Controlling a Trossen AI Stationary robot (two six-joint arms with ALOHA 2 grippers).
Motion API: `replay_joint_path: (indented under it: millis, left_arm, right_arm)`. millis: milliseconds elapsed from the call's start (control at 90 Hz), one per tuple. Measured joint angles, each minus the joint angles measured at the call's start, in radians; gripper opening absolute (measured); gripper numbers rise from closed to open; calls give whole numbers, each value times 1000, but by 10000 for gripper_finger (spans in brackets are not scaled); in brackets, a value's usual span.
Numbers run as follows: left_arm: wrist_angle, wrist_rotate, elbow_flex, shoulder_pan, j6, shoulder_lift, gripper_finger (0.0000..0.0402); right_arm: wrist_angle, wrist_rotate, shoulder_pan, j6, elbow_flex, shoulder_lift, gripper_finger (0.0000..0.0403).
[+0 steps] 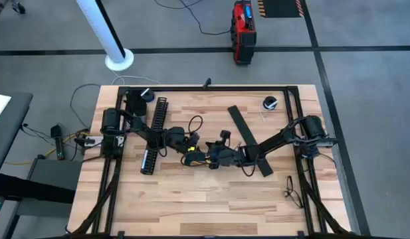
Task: Ziptie cables
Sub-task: Wrap the black zip tie on the cable
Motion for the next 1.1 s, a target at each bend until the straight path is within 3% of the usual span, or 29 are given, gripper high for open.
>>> replay_joint_path:
  millis: [144, 389, 733, 967, 1100]
  left_arm:
    - [0, 0, 0, 0, 0, 0, 0]
    - [0, -1, 0, 0, 10, 0, 0]
    - [0, -2, 0, -1, 11, 0, 0]
    - [-1, -1, 0, 0, 11, 0, 0]
    - [-1, 0, 0, 0, 20, 0, 0]
  right_arm:
    - [5, -54, 11, -8, 0, 0, 59]
    - [-17, -25, 20, -11, 0, 0, 106]
    - [-65, -5, 9, -37, -1, -30, 112]
    - [-242, -8, 0, 48, -1, -136, 112]
    - [-354, -125, -37, 175, -1, -172, 112]
